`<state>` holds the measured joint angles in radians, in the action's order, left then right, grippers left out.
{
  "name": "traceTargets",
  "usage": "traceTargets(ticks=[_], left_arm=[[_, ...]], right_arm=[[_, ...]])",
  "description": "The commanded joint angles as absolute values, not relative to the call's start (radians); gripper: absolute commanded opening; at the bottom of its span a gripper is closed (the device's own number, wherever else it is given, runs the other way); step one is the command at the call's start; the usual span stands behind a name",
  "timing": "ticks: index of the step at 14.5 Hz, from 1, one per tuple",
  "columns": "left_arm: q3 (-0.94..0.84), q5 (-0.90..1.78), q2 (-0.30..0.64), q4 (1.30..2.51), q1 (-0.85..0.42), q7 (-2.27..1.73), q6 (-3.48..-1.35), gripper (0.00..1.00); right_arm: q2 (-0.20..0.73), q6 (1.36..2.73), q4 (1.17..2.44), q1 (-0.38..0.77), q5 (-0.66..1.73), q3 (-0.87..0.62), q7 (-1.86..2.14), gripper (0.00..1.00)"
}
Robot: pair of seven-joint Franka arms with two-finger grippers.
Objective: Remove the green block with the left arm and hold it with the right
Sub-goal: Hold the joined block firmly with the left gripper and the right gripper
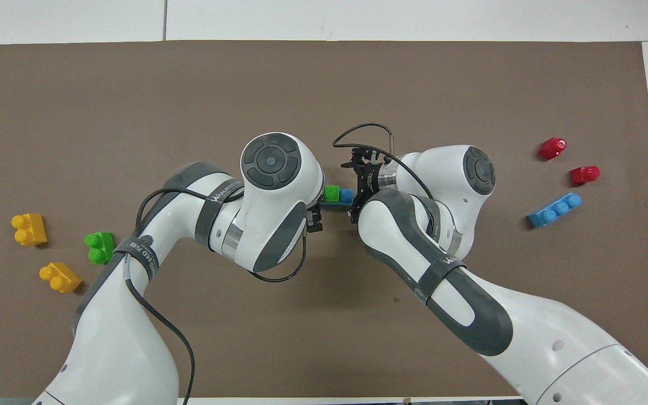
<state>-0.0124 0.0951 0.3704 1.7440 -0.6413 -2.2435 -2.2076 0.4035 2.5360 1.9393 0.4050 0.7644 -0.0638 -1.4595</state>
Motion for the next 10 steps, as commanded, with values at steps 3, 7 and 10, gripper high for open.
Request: traceTargets(ticks=[3,7,10], left_arm=[[0.003,0.057,0.405,1.724,-0.669,-2.304,-2.247,1.00],[0.005,0.052,0.410,1.729,-0.669,-2.313,-2.247,1.00],[0.005,0.044,0.410,1.732,-0.669,-2.330,-2.258,1.00]], right_arm=[[0.428,2.588,1.948,0.410,0.784,-0.064,-1.457,0.95],[0.434,2.603,1.948,0.411,0.785,-0.064,-1.459,0.94],[0.434,2.603,1.948,0.411,0.785,-0.064,-1.462,0.86]])
